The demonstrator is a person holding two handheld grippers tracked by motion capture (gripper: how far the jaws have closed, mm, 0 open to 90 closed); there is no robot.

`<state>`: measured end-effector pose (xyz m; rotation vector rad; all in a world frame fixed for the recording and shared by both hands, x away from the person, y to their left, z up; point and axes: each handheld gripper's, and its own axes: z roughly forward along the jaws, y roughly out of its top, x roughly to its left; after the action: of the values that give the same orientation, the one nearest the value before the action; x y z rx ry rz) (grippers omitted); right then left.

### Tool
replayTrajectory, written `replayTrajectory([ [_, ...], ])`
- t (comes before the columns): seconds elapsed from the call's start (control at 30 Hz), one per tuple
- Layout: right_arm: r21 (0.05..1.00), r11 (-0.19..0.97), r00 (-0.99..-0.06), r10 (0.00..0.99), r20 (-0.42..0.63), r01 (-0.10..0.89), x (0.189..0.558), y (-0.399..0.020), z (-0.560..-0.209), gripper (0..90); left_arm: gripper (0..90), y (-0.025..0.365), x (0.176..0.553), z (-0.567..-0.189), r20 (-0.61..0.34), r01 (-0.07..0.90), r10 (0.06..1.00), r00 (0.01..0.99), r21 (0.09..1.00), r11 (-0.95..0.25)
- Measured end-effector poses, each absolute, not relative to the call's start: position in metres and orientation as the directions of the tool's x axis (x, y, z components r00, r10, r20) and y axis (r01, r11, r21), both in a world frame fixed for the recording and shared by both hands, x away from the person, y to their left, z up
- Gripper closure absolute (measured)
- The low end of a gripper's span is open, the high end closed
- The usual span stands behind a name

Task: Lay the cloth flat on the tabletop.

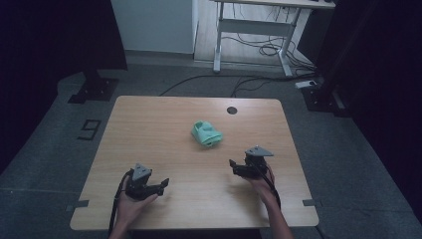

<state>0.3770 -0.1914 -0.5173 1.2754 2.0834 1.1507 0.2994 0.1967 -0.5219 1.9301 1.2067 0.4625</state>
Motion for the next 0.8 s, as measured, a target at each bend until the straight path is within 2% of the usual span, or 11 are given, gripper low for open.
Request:
replayTrajectory([
  [0.8, 0.847, 0.210, -0.523, 0.848, 0.092, 0.489, 0.417, -0.161, -0.496, 22.8, 24.3, 0.198, 0.299, -0.527, -0.109, 0.603, 0.886, 0.451, 0.769, -0.213],
])
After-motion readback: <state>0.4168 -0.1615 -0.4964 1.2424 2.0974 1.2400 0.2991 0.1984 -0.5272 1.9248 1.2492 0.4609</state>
